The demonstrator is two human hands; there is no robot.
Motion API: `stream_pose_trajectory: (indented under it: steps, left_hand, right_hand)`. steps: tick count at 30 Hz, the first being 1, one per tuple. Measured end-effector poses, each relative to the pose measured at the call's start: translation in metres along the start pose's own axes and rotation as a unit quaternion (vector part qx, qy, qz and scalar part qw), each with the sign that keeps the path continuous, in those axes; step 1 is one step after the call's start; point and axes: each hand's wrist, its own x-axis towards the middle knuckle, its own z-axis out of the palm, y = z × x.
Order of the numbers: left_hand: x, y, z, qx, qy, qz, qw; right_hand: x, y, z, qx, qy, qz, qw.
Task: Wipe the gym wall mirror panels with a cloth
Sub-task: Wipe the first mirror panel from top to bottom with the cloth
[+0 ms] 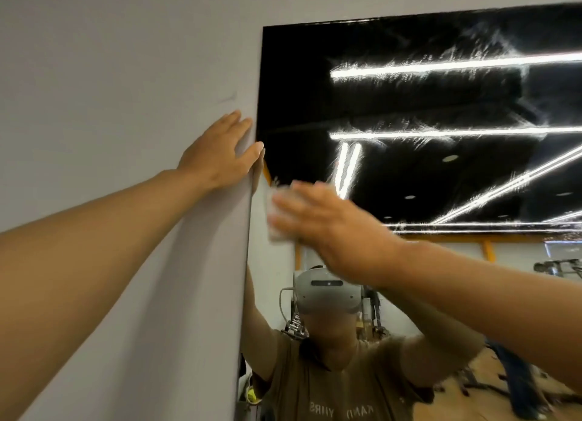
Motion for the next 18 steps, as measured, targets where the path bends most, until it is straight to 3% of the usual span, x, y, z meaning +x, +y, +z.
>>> stream_pose_trajectory:
  steps: [3, 6, 8, 11, 14, 18]
  left_hand:
    - [-0.001, -0.006, -0.001, 0.003, -0.012, 0.02, 1.0]
    - [-0.003, -0.009, -0.001, -0.001, -0.018, 0.03, 0.999]
    - [-0.004, -0.011, -0.001, -0.007, -0.017, 0.032, 0.999]
    - [-0.003, -0.015, -0.001, -0.02, -0.014, 0.04, 0.999]
    - [-0.005, -0.017, -0.002, -0.032, -0.018, 0.052, 0.998]
    - [-0.026, -0.023, 0.001, -0.042, 0.027, 0.048, 0.998]
  right_hand:
    - [-0.018, -0.027, 0.006, 0.034, -0.156, -0.132, 0.978]
    - [-0.014, -0.024, 0.006, 0.017, -0.187, -0.188, 0.964]
    - [0.0, -0.012, 0.007, 0.003, -0.153, -0.149, 0.977]
    - [0.032, 0.01, 0.001, -0.024, -0.064, -0.001, 0.998]
    - [0.053, 0.023, -0.005, -0.018, 0.0, 0.126, 0.992]
    - [0.039, 0.001, 0.007, -0.001, 0.005, 0.136, 0.991]
